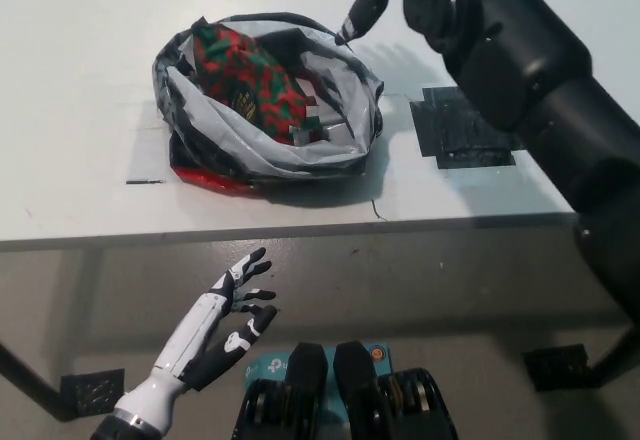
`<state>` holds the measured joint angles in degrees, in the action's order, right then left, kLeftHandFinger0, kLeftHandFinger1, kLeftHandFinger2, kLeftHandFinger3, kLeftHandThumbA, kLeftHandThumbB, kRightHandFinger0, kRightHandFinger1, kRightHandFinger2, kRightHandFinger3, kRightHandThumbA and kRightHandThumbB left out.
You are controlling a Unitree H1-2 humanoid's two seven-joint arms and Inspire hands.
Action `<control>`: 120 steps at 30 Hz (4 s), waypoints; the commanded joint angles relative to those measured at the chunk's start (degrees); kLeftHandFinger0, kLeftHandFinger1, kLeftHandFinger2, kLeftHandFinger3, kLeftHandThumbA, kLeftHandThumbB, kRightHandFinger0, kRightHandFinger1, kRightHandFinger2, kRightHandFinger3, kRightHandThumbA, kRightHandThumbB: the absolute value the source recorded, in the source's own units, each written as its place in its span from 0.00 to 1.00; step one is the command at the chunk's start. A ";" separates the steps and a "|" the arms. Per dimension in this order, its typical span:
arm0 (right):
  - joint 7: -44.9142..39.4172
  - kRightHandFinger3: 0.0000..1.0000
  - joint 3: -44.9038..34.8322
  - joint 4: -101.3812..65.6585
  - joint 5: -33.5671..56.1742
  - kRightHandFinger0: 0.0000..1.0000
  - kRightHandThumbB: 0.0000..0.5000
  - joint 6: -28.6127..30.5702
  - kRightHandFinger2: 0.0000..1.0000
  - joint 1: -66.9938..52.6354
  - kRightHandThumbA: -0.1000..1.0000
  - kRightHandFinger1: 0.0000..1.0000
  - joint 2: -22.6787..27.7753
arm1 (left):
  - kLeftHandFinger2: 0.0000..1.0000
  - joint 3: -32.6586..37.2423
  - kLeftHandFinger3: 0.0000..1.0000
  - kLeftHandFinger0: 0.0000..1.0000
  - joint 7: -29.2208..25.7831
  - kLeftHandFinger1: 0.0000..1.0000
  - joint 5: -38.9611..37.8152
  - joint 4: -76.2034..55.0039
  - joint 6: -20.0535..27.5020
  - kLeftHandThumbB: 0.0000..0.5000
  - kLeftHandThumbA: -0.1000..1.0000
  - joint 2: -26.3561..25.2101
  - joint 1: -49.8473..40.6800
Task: The robot uses its right hand to pick up a bag of coffee beans and puts it in the black plastic bag, then the robot grabs the top of the bag and lifts it.
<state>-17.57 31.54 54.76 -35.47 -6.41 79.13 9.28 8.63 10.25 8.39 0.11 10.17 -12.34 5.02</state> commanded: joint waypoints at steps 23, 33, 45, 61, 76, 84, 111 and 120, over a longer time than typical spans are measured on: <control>-3.14 1.00 -5.48 -3.06 3.77 1.00 0.91 -7.08 1.00 -3.37 1.00 1.00 -2.18 | 0.87 0.04 1.00 0.68 0.61 0.72 0.44 -1.19 1.30 0.33 0.89 -0.57 0.92; -0.49 1.00 -6.20 -0.54 3.03 0.57 0.84 -6.86 1.00 -3.44 1.00 0.82 -2.65 | 0.87 -0.05 1.00 0.68 0.60 0.72 0.36 -1.39 1.30 0.31 0.88 -0.51 0.90; 4.99 0.87 -4.73 4.70 1.46 0.26 0.74 -4.33 0.60 -3.12 0.94 0.41 -2.78 | 0.88 -0.13 1.00 0.68 0.55 0.72 0.42 -1.12 1.66 0.29 0.88 -0.56 1.20; 7.24 0.37 -6.31 5.87 3.49 0.08 0.67 -4.94 0.27 -3.88 0.78 0.21 -3.29 | 0.87 0.03 1.00 0.68 0.65 0.72 0.91 -1.03 1.20 0.31 0.90 -0.50 2.05; 3.23 0.69 -24.37 5.63 18.91 0.00 0.29 -13.52 0.47 -3.82 0.00 0.12 -6.87 | 0.87 0.10 1.00 0.68 0.82 0.72 0.91 -0.77 0.78 0.32 0.90 -0.40 3.05; 8.68 0.32 -28.89 8.05 20.63 0.00 0.39 -9.06 0.66 -6.23 0.00 0.24 -8.80 | 0.87 0.02 1.00 0.67 0.88 0.71 0.92 -0.73 0.85 0.31 0.91 -0.49 3.42; 14.27 1.00 -54.22 -1.05 43.21 0.00 0.29 -18.06 0.83 -4.40 0.00 0.24 -12.96 | 0.84 0.09 1.00 0.69 0.87 0.71 1.28 -1.04 0.36 0.28 0.91 -0.45 3.18; 12.13 1.00 -18.03 -13.89 12.84 1.00 0.99 -12.52 1.00 -8.90 0.89 1.00 -7.06 | 0.82 0.18 1.00 0.69 0.89 0.70 2.10 -1.33 0.17 0.28 0.93 -0.65 3.08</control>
<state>-3.98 -7.49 51.39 -1.99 -22.52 68.90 -2.45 8.65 10.90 9.56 0.40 10.12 -12.31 7.23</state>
